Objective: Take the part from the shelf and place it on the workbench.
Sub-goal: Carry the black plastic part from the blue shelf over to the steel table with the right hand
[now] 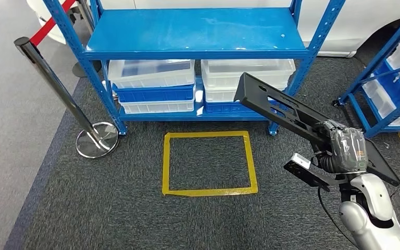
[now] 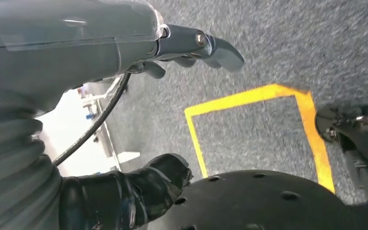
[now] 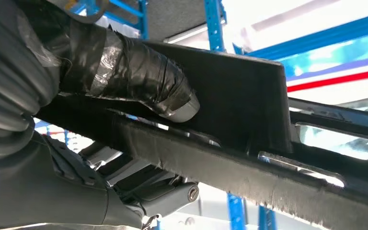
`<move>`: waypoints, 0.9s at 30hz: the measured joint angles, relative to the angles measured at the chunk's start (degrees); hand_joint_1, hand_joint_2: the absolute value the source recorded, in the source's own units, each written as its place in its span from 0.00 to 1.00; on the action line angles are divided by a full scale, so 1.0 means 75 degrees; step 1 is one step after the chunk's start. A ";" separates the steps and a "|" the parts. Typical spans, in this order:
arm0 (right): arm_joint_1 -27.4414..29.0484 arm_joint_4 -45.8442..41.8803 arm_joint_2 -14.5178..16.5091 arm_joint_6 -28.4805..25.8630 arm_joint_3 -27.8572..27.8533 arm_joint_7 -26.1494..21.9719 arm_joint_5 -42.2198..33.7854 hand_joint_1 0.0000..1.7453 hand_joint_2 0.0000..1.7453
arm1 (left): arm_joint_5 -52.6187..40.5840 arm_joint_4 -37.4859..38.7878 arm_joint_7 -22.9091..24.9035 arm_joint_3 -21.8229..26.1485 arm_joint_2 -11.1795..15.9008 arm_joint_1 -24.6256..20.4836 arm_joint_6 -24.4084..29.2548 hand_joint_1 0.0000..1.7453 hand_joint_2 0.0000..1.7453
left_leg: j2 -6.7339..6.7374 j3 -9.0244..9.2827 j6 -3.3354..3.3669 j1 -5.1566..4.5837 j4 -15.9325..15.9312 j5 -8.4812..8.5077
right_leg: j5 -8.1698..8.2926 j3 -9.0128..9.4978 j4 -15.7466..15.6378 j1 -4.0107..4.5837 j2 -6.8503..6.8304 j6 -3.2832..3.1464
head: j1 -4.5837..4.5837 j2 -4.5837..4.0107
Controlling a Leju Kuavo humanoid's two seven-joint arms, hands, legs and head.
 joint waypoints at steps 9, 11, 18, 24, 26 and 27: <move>-0.0014 0.0082 -0.0023 0.0072 -0.0003 -0.0001 -0.0052 1.00 1.00 | -0.0038 0.0000 -0.0001 0.0025 -0.0037 0.0002 -0.0011 0.00 1.00 | 0.0883 -0.0461 0.0029 0.0068 -0.0248 0.0601 | -0.1083 -0.0508 0.1838 -0.0079 -0.0490 0.0360 | 0.0022 0.0000; -0.0021 0.0113 -0.0025 0.0092 -0.0004 -0.0001 -0.0057 1.00 1.00 | -0.0050 -0.0001 -0.0002 0.0025 -0.0052 -0.0023 -0.0018 0.00 1.00 | 0.1058 -0.0736 -0.0021 0.0116 0.0028 0.0586 | -0.0703 -0.0064 0.1459 -0.0148 -0.0598 0.0471 | 0.0021 0.0000; -0.0099 0.0157 -0.0024 0.0107 -0.0006 -0.0001 -0.0060 1.00 1.00 | -0.0071 -0.0001 -0.0011 0.0039 -0.0063 -0.0039 -0.0029 0.00 1.00 | 0.1293 -0.1126 -0.0355 0.0084 0.0494 0.0540 | -0.0750 0.0477 0.0297 -0.0044 -0.0787 0.0075 | 0.0003 0.0000; -0.0119 0.0171 -0.0008 0.0107 -0.0006 -0.0001 -0.0060 1.00 1.00 | -0.0079 0.0000 -0.0011 0.0045 -0.0069 -0.0001 -0.0038 0.00 1.00 | 0.0648 -0.1456 -0.0398 0.0115 0.2488 -0.1020 | -0.0228 -0.0135 0.0283 0.0025 -0.0392 -0.0165 | 0.0001 0.0000; -0.0116 0.0171 -0.0006 0.0106 -0.0006 -0.0001 -0.0060 1.00 1.00 | -0.0080 0.0000 -0.0015 0.0045 -0.0069 -0.0009 -0.0038 0.00 1.00 | 0.0584 -0.0979 -0.0265 0.0081 0.2121 -0.0694 | -0.0049 -0.0339 0.0283 0.0074 -0.0214 -0.0165 | 0.0000 0.0000; -0.0113 0.0170 -0.0005 0.0106 -0.0006 -0.0001 -0.0061 1.00 1.00 | -0.0080 -0.0001 -0.0018 0.0046 -0.0065 -0.0018 -0.0038 0.00 1.00 | 0.0453 -0.0591 -0.0157 0.0050 0.1614 -0.0497 | 0.0038 -0.0421 0.0282 0.0079 -0.0132 -0.0162 | 0.0001 0.0000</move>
